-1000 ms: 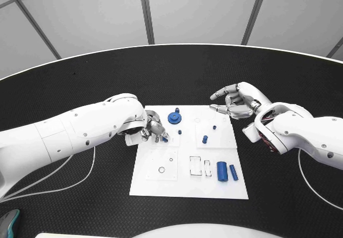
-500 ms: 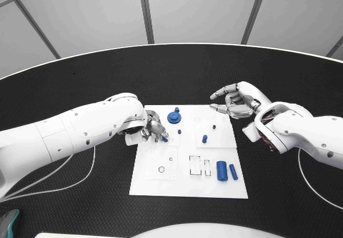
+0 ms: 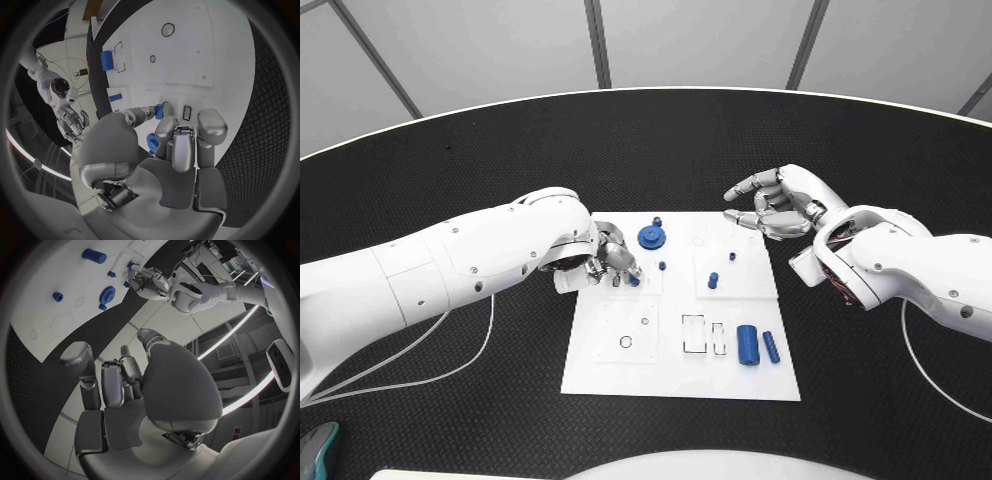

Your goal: Assemble the parts on the task board

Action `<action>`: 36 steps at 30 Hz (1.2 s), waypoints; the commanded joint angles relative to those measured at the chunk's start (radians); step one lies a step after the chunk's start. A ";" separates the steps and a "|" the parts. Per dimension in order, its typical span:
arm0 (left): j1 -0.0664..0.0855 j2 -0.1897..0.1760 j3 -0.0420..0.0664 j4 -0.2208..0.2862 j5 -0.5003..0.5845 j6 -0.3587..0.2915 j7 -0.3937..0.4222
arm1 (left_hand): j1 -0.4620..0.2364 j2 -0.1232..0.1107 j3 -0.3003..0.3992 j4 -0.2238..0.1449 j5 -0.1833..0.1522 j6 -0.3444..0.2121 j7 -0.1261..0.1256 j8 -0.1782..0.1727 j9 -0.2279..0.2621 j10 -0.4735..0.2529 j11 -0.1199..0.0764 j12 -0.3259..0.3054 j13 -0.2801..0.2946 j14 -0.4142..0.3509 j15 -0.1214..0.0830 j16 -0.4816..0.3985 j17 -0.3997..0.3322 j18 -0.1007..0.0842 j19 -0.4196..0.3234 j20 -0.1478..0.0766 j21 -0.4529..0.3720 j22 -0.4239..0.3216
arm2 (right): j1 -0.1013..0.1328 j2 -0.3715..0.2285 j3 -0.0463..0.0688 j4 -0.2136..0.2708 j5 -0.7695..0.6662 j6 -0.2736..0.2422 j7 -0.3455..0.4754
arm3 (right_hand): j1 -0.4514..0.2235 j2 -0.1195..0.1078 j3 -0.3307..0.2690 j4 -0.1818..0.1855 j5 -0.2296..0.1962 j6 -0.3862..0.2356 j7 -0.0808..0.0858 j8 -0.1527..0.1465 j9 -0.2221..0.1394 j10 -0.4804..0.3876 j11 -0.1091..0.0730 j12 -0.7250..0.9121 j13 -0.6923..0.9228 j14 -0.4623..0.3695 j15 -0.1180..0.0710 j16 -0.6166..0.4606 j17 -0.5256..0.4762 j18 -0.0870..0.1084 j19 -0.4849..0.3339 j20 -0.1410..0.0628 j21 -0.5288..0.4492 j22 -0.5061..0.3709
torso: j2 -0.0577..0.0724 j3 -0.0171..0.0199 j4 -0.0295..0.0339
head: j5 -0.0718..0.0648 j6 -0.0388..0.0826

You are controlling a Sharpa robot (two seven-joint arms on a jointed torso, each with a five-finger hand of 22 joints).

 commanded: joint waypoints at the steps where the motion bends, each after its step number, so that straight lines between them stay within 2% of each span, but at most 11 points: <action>1: 0.000 0.001 0.000 -0.002 -0.001 0.003 0.000 | -0.002 0.000 0.078 -0.088 0.007 0.009 -0.010 0.007 -0.002 0.012 0.000 0.007 0.005 0.089 -0.008 0.010 0.202 -0.013 0.005 -0.004 0.007 0.005 | 0.000 0.000 0.000 0.000 0.000 0.000 0.000 | 0.000 -0.008 0.008 0.001 0.003 0.004 0.001 0.005 -0.001 0.007 0.002 0.002 -0.002 0.039 -0.006 -0.004 0.001 0.012 0.004 0.000 -0.003 -0.001 | 0.000 0.0002 -0.0002 | 0.000 -0.001; 15: 0.000 0.003 0.000 -0.015 -0.018 0.037 -0.001 | -0.011 -0.010 0.079 -0.110 0.006 0.024 -0.014 0.007 -0.005 0.028 -0.004 0.020 0.024 0.101 -0.009 0.027 0.254 -0.015 0.010 -0.004 0.015 0.018 | 0.000 0.000 0.000 -0.001 0.000 0.001 0.000 | 0.000 -0.009 0.009 0.001 0.005 0.004 0.001 0.005 -0.001 0.007 0.002 0.002 -0.001 0.040 -0.006 -0.004 0.001 0.012 0.004 0.000 -0.004 -0.001 | 0.000 -0.0003 -0.0001 | 0.000 -0.002; 36: 0.001 0.007 0.000 -0.020 -0.035 0.060 -0.001 | -0.016 -0.013 0.077 -0.117 0.005 0.031 -0.016 0.006 -0.006 0.036 -0.005 0.026 0.033 0.103 -0.010 0.030 0.263 -0.016 0.011 -0.004 0.017 0.022 | 0.000 0.004 0.000 -0.004 0.000 0.001 0.002 | 0.000 -0.010 0.011 0.001 0.008 0.004 0.001 0.005 -0.002 0.008 0.002 0.003 -0.001 0.040 -0.006 -0.004 0.001 0.012 0.004 0.000 -0.004 -0.001 | 0.000 -0.0002 -0.0004 | 0.001 -0.004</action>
